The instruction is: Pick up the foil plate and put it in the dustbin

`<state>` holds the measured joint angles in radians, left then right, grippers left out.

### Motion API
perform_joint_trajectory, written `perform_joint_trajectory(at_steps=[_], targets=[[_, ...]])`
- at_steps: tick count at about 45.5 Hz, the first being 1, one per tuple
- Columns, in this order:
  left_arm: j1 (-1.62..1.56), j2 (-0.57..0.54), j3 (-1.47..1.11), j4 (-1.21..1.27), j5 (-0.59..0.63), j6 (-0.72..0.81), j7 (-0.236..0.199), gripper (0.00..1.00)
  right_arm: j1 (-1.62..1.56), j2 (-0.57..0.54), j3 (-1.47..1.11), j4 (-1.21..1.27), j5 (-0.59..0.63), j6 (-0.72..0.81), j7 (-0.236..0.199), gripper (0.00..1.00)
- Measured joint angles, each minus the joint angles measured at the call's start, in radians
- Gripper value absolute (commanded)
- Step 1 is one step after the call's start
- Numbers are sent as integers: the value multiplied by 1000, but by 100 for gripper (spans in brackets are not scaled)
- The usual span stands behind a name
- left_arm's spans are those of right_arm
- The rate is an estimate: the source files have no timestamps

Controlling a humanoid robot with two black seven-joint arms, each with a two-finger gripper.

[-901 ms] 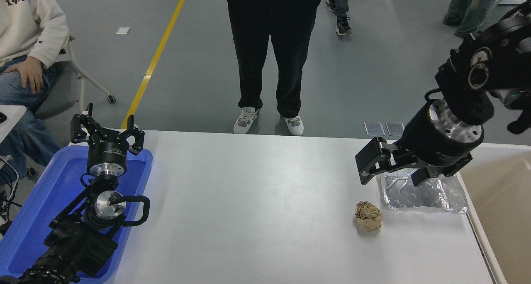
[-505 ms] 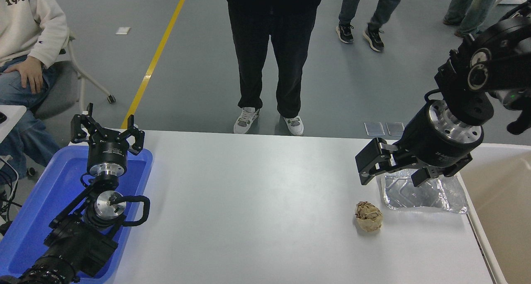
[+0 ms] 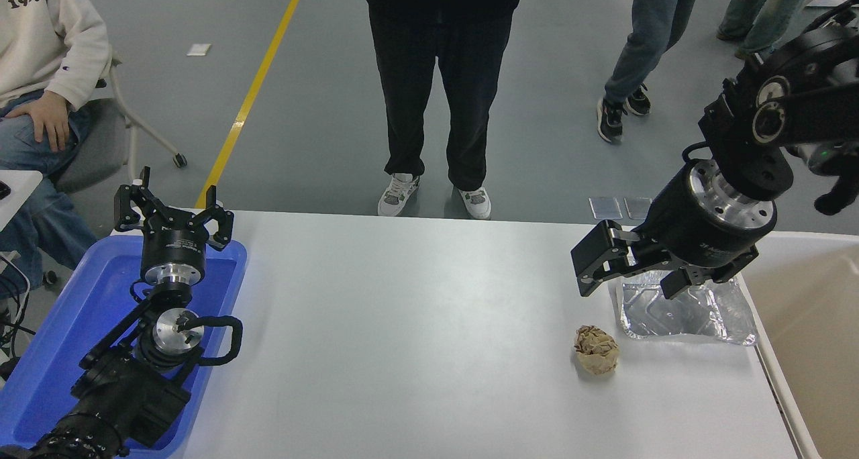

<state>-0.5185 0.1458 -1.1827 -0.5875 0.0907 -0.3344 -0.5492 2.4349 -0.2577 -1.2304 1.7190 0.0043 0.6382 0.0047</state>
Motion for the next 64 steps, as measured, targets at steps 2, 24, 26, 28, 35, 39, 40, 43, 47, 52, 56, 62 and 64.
perform_joint_trajectory(at_steps=[2, 24, 26, 28, 35, 39, 40, 43, 47, 52, 56, 62, 64], targets=[[0, 0, 0, 0, 0, 0, 0, 99, -6, -4, 1, -7, -3, -2, 0, 100], [0, 0, 0, 0, 0, 0, 0, 99, -218, -121, 21, -233, -175, -111, -1, 100], [0, 0, 0, 0, 0, 0, 0, 99, -249, -129, 23, -261, -202, -135, -1, 100], [0, 0, 0, 0, 0, 0, 0, 99, -288, -136, 25, -294, -238, -166, -2, 100], [0, 0, 0, 0, 0, 0, 0, 99, -407, -148, 42, -392, -325, -246, -1, 100], [0, 0, 0, 0, 0, 0, 0, 99, -485, -153, 61, -452, -361, -289, -2, 100], [0, 0, 0, 0, 0, 0, 0, 99, -500, -153, 67, -464, -367, -298, -1, 100], [0, 0, 0, 0, 0, 0, 0, 99, -557, -155, 85, -506, -386, -332, -1, 100], [0, 0, 0, 0, 0, 0, 0, 99, -639, -157, 116, -560, -417, -383, -1, 100], [0, 0, 0, 0, 0, 0, 0, 99, -755, -159, 159, -629, -459, -446, 0, 100], [0, 0, 0, 0, 0, 0, 0, 99, -823, -160, 183, -677, -488, -477, 0, 100], [0, 0, 0, 0, 0, 0, 0, 99, -936, -166, 216, -760, -530, -513, 8, 100], [0, 0, 0, 0, 0, 0, 0, 99, -964, -167, 225, -785, -540, -520, 11, 100]])
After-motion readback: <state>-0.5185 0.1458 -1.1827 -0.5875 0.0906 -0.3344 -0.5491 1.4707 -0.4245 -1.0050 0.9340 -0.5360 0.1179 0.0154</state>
